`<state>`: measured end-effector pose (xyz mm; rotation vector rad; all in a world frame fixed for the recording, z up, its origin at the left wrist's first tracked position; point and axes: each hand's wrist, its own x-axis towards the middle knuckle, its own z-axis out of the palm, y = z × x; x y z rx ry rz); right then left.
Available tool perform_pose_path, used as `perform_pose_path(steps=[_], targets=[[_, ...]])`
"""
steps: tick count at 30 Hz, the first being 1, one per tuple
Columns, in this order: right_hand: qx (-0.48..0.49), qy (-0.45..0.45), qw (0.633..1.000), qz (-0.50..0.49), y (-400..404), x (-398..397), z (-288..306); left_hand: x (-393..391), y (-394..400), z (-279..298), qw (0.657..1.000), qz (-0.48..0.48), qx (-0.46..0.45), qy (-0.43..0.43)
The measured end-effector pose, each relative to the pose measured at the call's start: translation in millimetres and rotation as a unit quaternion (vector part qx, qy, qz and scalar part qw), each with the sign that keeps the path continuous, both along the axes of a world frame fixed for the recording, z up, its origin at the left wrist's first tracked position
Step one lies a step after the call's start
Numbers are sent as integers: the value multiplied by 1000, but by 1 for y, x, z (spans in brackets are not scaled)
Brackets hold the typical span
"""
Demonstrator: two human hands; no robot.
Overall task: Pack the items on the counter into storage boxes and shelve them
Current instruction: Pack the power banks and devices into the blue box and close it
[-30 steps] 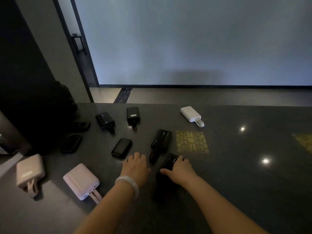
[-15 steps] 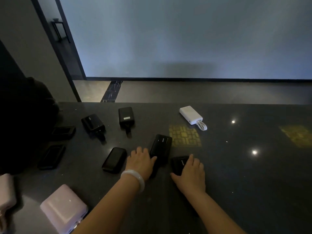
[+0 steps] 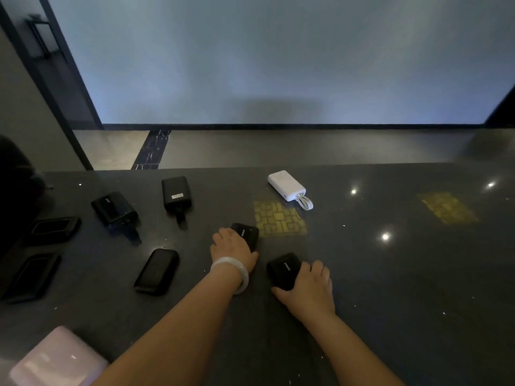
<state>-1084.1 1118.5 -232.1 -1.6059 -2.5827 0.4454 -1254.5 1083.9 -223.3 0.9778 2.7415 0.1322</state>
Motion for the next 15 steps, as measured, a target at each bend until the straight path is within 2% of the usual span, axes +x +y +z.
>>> perform_pose_path(steps=[3,10,15], targets=[[-13,-3,1000,0,-1,17,1,6,-11,2,999,-23,6,-24],[-34,-24,998,-39,-1,79,18,55,-36,13,990,-79,82,-83],[-15,15,995,-99,2,140,43,118,-20,44,975,-134,133,-117]])
